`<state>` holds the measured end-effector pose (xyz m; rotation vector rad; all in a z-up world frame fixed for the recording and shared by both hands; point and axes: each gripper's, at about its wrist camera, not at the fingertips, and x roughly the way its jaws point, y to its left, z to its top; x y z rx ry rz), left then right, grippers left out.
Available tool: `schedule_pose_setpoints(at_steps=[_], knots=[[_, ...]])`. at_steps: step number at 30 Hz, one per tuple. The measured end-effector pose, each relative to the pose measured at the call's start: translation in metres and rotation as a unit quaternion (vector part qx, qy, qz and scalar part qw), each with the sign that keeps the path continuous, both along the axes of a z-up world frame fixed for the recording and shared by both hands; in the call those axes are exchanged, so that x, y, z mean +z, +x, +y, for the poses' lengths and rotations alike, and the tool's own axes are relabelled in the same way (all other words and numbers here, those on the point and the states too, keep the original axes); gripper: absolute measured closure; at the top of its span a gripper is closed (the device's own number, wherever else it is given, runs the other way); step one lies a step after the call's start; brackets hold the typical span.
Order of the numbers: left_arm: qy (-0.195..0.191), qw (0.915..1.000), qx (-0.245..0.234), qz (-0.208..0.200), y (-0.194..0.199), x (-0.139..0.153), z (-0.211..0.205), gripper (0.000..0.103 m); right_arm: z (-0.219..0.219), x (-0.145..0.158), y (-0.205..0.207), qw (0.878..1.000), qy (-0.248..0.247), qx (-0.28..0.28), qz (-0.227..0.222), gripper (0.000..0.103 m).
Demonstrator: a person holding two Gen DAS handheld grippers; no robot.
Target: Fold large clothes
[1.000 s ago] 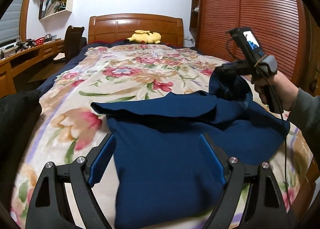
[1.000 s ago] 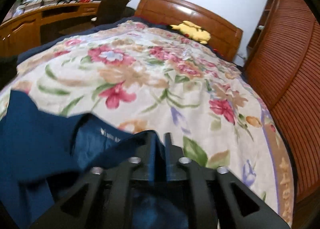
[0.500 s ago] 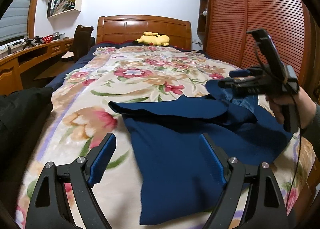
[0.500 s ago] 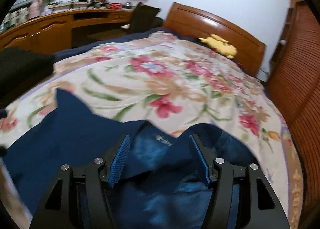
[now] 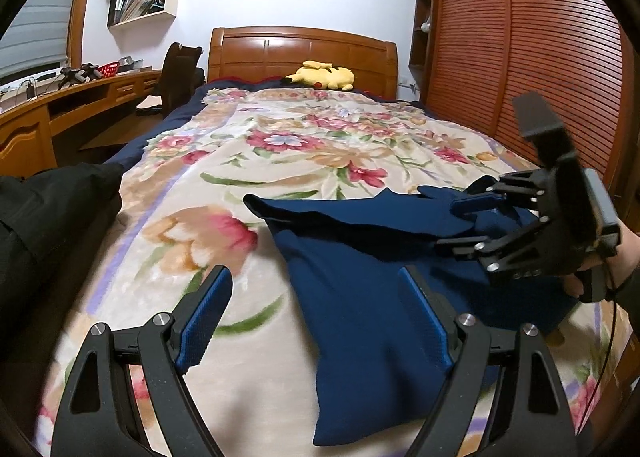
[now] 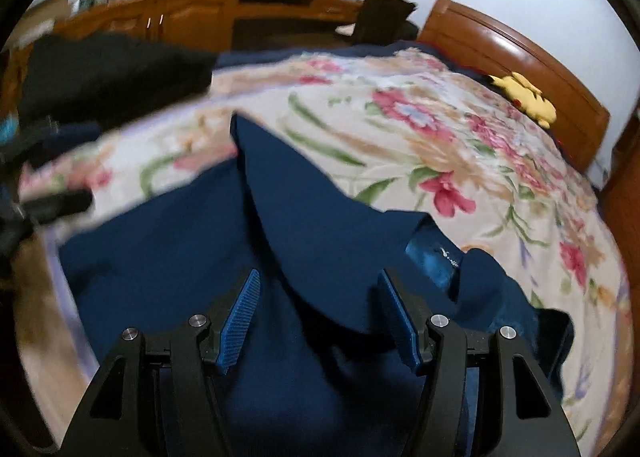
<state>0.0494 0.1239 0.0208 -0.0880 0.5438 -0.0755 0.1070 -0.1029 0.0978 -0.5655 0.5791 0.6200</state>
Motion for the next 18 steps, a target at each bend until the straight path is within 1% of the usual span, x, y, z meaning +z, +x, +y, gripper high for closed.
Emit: schedule_pose_setpoints(at_steps=[1,3,4,5,6,8,9,11,12,13,15,17,18], knots=[[0.0,1.0,0.0,0.001,0.001,-0.001,0.0,0.018,0.002,-0.002,0.007,1.0,-0.014,-0.006,-0.002,0.04],[0.0,1.0,0.0,0.003,0.002,-0.001,0.0,0.018,0.002,0.0,0.021,1.0,-0.021,-0.012,-0.005,0.059],[0.0,1.0,-0.001,0.003,0.002,-0.002,0.0,0.018,0.006,0.004,0.028,1.0,-0.019,-0.011,-0.005,0.081],[0.0,1.0,-0.001,0.003,0.003,-0.002,0.0,0.018,0.006,0.008,0.035,0.999,-0.02,-0.021,-0.017,0.098],[0.0,1.0,-0.001,0.003,0.003,-0.002,-0.001,0.018,0.007,0.012,0.043,0.999,-0.016,-0.034,-0.027,0.098],[0.0,1.0,-0.002,0.005,0.004,-0.004,-0.002,0.018,0.006,0.023,0.065,0.998,0.009,-0.06,-0.034,0.099],[0.0,1.0,-0.003,0.006,0.004,-0.004,-0.002,0.018,0.004,0.029,0.075,0.996,0.017,-0.081,-0.044,0.099],[0.001,1.0,-0.003,0.004,0.003,-0.003,-0.004,0.018,-0.001,0.04,0.097,0.989,0.038,-0.128,-0.064,0.099],[0.002,1.0,-0.005,0.003,0.003,-0.002,-0.005,0.018,-0.005,0.044,0.107,0.984,0.05,-0.156,-0.07,0.099],[0.003,1.0,-0.006,0.003,0.003,-0.003,-0.006,0.018,-0.007,0.046,0.113,0.98,0.06,-0.177,-0.071,0.098],[0.006,0.9999,-0.008,0.006,0.003,-0.004,-0.007,0.018,-0.011,0.049,0.119,0.975,0.076,-0.197,-0.065,0.082],[0.008,0.9999,-0.009,0.007,0.004,-0.005,-0.007,0.018,-0.015,0.05,0.115,0.975,0.092,-0.191,-0.061,0.04],[0.008,0.9999,-0.01,0.007,0.003,-0.004,-0.007,0.018,-0.016,0.05,0.111,0.976,0.096,-0.185,-0.061,0.034]])
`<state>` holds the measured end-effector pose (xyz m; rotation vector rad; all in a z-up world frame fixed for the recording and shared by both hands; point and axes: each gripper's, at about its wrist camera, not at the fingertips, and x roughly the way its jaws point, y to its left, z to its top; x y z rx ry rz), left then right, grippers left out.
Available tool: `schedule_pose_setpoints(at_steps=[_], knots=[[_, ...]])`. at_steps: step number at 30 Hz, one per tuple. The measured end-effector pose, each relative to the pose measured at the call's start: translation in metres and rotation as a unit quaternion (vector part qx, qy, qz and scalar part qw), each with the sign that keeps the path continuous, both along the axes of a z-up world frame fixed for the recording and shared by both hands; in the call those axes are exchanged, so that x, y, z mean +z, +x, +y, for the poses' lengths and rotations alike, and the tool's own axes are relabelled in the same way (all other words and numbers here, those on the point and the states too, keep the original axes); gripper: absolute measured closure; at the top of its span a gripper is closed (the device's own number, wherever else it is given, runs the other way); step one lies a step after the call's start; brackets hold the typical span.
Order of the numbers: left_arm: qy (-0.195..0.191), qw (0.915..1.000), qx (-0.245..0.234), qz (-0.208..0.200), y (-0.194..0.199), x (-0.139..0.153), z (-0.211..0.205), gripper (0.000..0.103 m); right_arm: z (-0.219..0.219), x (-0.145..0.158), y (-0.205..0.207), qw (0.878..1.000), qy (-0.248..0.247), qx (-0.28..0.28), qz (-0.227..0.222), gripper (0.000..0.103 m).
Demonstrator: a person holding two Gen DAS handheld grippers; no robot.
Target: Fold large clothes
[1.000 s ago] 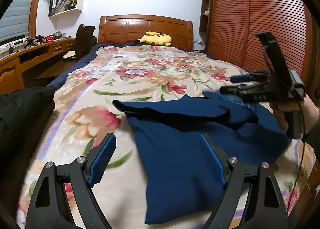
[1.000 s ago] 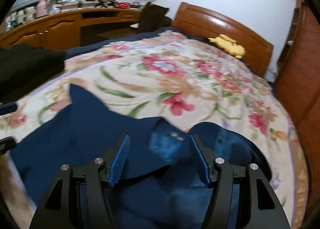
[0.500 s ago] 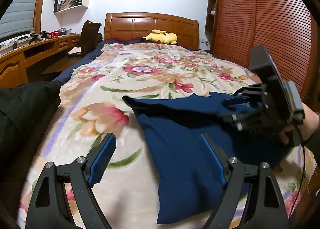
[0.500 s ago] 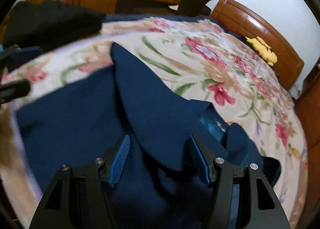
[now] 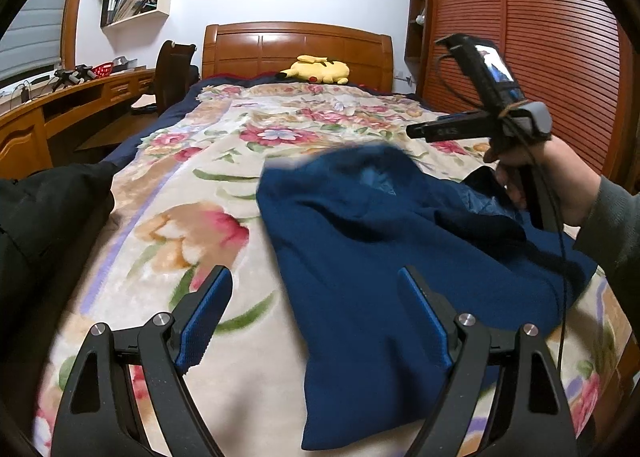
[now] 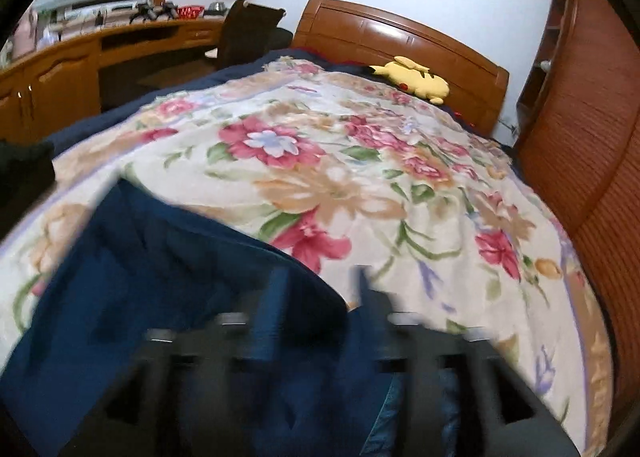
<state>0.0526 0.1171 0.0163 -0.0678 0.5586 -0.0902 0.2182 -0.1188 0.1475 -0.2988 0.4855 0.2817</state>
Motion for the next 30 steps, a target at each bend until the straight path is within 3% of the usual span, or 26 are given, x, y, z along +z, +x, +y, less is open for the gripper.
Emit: schedule_pose_setpoints(at_steps=[3,7,12,17,20,25,27,30], knots=[[-0.002,1.0,-0.002,-0.001,-0.001,0.001,-0.001,0.018,-0.004,-0.01,-0.014,1.0,-0.01,0.02,0.012,0.031],[-0.002,1.0,-0.007,-0.001,-0.002,0.001,-0.006,0.018,-0.017,-0.031,-0.018,0.995,-0.018,0.061,0.078,0.031],[0.001,0.9999,-0.016,0.004,-0.002,-0.002,-0.012,0.018,-0.028,-0.057,-0.019,0.987,0.012,0.081,0.138,0.031],[0.013,0.9993,-0.031,0.019,-0.001,-0.008,-0.022,0.018,-0.037,-0.068,-0.016,0.983,0.0,0.085,0.164,0.032],[0.024,0.9985,-0.039,0.029,0.001,-0.012,-0.029,0.018,-0.043,-0.075,-0.01,0.973,-0.012,0.097,0.207,0.032],[0.029,0.9979,-0.048,0.033,0.001,-0.013,-0.036,0.018,-0.04,-0.082,-0.007,0.971,-0.018,0.099,0.215,0.032],[0.029,0.9979,-0.047,0.033,0.0,-0.013,-0.036,0.018,-0.038,-0.083,-0.008,0.969,-0.015,0.107,0.221,0.042],[0.026,0.9981,-0.045,0.032,0.0,-0.012,-0.036,0.018,-0.035,-0.083,-0.019,0.967,-0.021,0.127,0.222,0.065]])
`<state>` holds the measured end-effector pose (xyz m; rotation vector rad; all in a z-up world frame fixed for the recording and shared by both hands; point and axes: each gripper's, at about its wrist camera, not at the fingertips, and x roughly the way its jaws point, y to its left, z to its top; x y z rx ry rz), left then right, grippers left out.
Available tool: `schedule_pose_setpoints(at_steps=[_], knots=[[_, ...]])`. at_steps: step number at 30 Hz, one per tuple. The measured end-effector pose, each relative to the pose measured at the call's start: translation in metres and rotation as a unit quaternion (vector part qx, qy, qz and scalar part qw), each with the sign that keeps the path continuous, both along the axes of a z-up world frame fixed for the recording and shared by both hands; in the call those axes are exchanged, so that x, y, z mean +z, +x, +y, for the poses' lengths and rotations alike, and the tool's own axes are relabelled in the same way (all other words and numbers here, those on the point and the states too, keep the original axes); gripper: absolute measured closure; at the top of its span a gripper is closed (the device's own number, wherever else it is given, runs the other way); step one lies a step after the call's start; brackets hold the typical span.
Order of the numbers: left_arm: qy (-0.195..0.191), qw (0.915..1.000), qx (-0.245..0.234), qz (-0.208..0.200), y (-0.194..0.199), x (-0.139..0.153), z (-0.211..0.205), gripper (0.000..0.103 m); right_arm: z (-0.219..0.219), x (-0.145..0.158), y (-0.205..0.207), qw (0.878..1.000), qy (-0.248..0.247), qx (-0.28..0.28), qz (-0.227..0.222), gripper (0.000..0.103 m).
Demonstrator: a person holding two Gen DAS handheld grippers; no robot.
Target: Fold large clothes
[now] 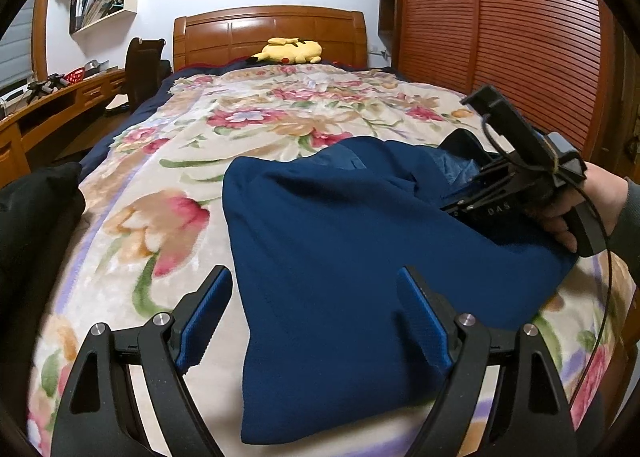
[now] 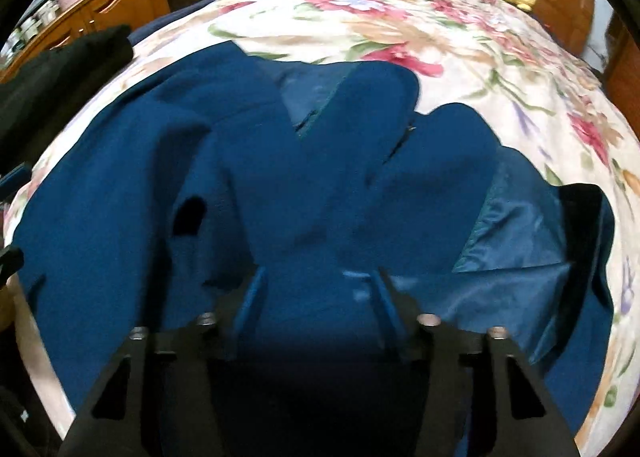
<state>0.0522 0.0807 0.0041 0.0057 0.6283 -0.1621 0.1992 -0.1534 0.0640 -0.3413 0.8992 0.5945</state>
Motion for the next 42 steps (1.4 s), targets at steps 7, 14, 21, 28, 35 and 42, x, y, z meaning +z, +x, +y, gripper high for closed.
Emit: schedule_pose_setpoints(at_steps=[7,14,21,28,35,42], knots=[[-0.013,0.9999,0.009,-0.005,0.0,0.004,0.003,0.018,0.014,0.018,-0.014,0.995,-0.05,0.006,-0.09,0.095],[-0.02,0.9995,0.022,-0.009,0.002,0.005,0.009,0.018,0.034,0.051,0.018,0.977,-0.038,-0.054,-0.204,0.095],[-0.017,0.9995,0.026,0.004,0.007,0.0,0.012,0.018,0.066,0.053,0.042,0.955,-0.037,-0.073,-0.286,0.095],[-0.012,0.9995,0.026,0.017,0.011,-0.006,0.012,0.018,0.055,0.009,0.07,0.972,-0.056,-0.096,-0.209,0.055],[-0.006,0.9996,0.027,0.01,0.008,-0.004,0.009,0.018,-0.04,0.029,0.057,0.961,-0.019,-0.171,-0.215,0.024],[0.001,0.9993,0.031,0.02,0.012,-0.008,0.007,0.018,-0.125,-0.011,0.072,0.955,-0.042,-0.247,-0.156,0.024]])
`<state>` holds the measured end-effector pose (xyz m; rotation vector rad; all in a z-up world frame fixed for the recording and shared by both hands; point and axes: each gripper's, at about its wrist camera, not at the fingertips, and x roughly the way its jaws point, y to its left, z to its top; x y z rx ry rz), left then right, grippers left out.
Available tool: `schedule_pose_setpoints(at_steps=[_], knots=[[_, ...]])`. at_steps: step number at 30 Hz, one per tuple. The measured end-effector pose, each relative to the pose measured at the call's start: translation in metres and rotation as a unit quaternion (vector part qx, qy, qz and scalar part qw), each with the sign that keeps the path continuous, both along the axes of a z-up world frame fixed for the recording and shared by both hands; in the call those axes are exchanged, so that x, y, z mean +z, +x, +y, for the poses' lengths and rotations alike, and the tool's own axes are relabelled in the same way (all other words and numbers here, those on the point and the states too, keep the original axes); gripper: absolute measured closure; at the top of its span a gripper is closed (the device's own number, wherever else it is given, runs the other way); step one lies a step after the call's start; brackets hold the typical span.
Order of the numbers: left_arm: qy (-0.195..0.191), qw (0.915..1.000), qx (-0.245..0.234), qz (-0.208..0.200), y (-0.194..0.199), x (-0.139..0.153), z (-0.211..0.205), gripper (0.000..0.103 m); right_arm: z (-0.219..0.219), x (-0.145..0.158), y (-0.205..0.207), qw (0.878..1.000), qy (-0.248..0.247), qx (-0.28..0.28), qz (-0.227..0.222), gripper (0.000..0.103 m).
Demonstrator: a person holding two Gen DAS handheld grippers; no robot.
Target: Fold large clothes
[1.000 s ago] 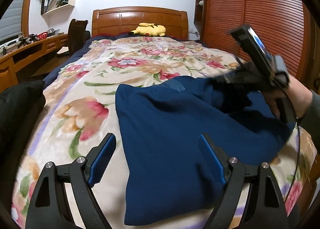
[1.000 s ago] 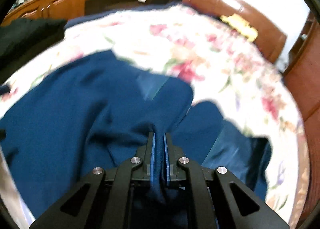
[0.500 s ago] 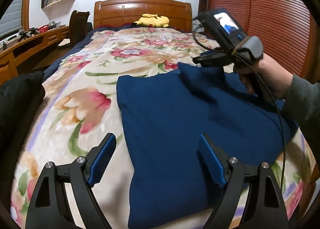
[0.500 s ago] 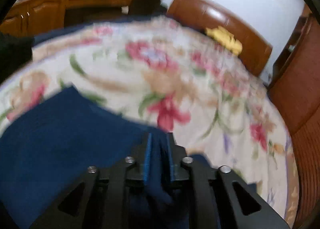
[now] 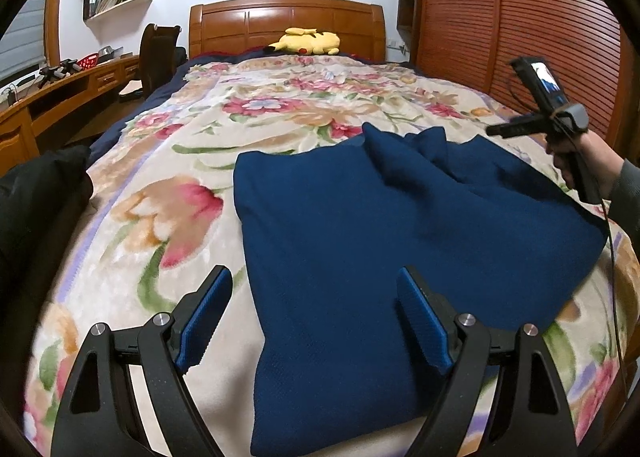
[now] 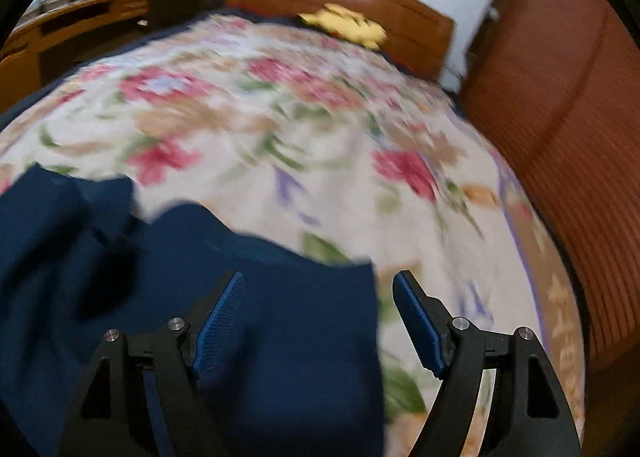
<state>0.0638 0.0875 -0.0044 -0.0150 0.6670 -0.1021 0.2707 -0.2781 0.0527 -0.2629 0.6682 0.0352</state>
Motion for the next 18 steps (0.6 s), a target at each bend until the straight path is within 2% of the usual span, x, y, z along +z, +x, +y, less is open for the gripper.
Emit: schedule_pose_setpoints(at_steps=[7,10,12,13,14,15,17,18], knots=[[0.006,0.9999,0.002,0.016,0.004,-0.007,-0.001,0.018,-0.043,-0.04,0.035,0.995,0.063,-0.035,0.068,0.025],[0.005,0.9997,0.002,0.024,0.007,-0.01,0.0,0.018,-0.054,-0.041,0.057,0.991,0.114,-0.035,0.065,0.025],[0.005,0.9996,0.002,0.028,0.009,-0.011,0.0,0.018,-0.053,-0.043,0.058,0.99,0.121,-0.031,0.071,0.036],[0.005,0.9996,0.002,0.029,0.009,-0.012,-0.001,0.018,-0.053,-0.045,0.058,0.99,0.119,-0.027,0.074,0.049],[0.006,0.9995,0.002,0.031,0.009,-0.013,-0.001,0.018,-0.053,-0.044,0.058,0.99,0.114,-0.017,0.079,0.077],[0.008,0.9995,0.002,0.032,0.009,-0.013,-0.002,0.018,-0.046,-0.043,0.055,0.992,0.098,-0.013,0.08,0.09],[0.012,0.9993,0.003,0.034,0.009,-0.014,-0.003,0.018,-0.036,-0.037,0.047,0.996,0.064,-0.011,0.068,0.099],[0.013,0.9992,0.003,0.037,0.009,-0.014,-0.004,0.018,-0.034,-0.029,0.041,0.997,0.053,-0.006,0.053,0.099]])
